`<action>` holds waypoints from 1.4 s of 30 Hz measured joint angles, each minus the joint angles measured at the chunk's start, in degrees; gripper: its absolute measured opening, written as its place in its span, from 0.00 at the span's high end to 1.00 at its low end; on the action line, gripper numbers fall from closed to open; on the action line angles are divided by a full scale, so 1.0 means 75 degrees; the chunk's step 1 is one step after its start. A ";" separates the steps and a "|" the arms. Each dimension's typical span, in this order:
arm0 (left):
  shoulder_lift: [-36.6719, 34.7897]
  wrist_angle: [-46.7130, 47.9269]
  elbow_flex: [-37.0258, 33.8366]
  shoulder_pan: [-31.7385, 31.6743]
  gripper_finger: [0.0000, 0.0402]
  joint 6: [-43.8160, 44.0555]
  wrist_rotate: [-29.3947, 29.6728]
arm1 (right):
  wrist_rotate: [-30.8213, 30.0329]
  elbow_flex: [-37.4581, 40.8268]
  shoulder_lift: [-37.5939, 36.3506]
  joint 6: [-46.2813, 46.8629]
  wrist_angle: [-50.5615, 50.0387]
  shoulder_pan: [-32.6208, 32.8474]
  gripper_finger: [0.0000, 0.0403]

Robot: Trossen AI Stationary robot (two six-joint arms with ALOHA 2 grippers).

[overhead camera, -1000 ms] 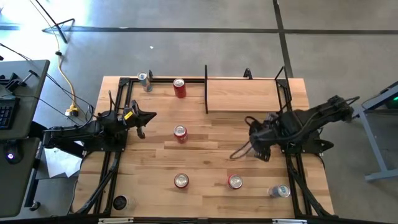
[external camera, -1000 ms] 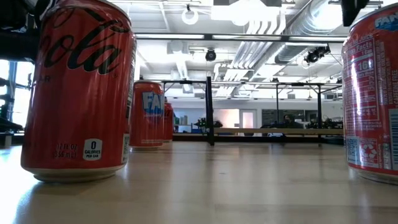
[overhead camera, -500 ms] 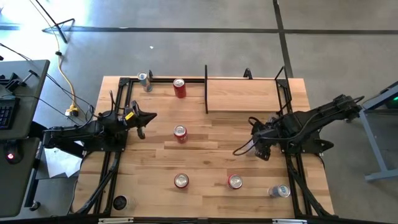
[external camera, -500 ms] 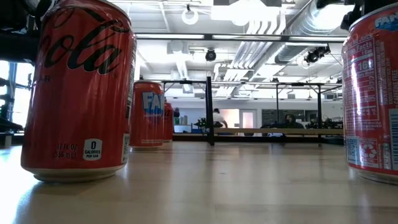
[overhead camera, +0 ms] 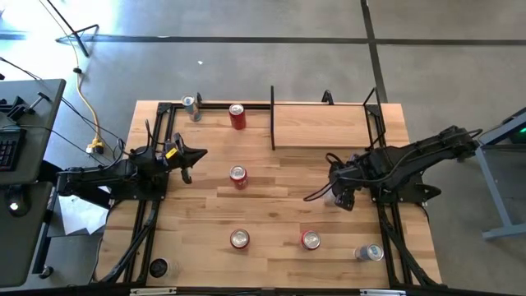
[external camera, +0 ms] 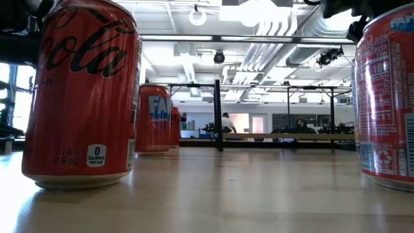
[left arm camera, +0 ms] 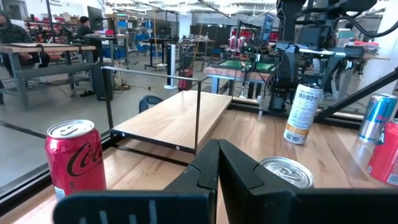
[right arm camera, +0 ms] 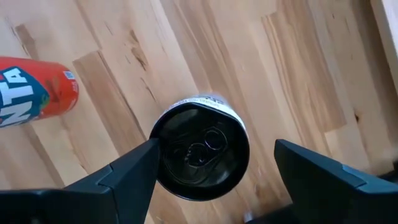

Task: Place canned beverage on shelf
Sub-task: Put the top white-yellow soda can on the shelf

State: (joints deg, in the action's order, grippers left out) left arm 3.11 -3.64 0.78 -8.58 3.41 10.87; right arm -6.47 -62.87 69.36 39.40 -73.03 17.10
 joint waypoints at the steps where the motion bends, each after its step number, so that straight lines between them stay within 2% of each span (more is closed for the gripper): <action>1: 0.0000 0.0000 0.0000 0.0000 1.00 -0.0003 0.0000 | 0.0013 0.0000 0.0000 -0.0027 -0.0001 0.0000 0.24; 14: -0.0001 -0.0003 0.0000 0.0000 1.00 0.0001 -0.0001 | 0.0243 -0.0055 -0.0078 -0.0347 -0.0270 -0.0315 0.24; 21: 0.0001 0.0034 0.0000 0.0000 1.00 0.0063 0.0000 | 0.0090 -0.0955 -0.0096 -0.0519 -0.0719 -0.0396 0.29; 24: -0.0002 0.0065 0.0000 0.0000 1.00 0.0063 0.0000 | -0.0284 -0.1306 -0.0101 -0.0281 -0.1443 -0.0222 0.39; 26: 0.0000 0.0099 0.0000 -0.0001 1.00 0.0081 0.0000 | -0.0499 -0.1370 -0.0115 -0.0001 -0.1971 0.0018 0.50; 29: -0.0001 0.0102 0.0000 0.0000 1.00 0.0122 0.0000 | -0.0486 -0.1251 -0.0261 0.0493 -0.2267 0.0494 0.72; 32: -0.0002 0.0105 0.0000 -0.0003 1.00 0.0127 0.0000 | -0.0014 -0.0861 -0.0534 0.1013 -0.1967 0.1029 0.94; 33: -0.0001 0.0114 0.0000 -0.0003 1.00 0.0127 0.0000 | 0.0179 -0.0685 -0.0586 0.1309 -0.1967 0.1211 0.97; 37: -0.0002 0.0112 0.0000 -0.0003 1.00 0.0126 0.0038 | 0.0881 0.0090 -0.0713 0.2658 -0.1918 0.1895 0.93; 42: 0.0001 0.0111 0.0000 -0.0003 1.00 0.0127 0.0175 | 0.0916 0.0997 -0.0764 0.3198 -0.0938 0.2410 0.99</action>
State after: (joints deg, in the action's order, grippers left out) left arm 3.11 -2.81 0.78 -8.60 4.36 12.19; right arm 0.40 -55.39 63.64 63.39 -80.06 35.18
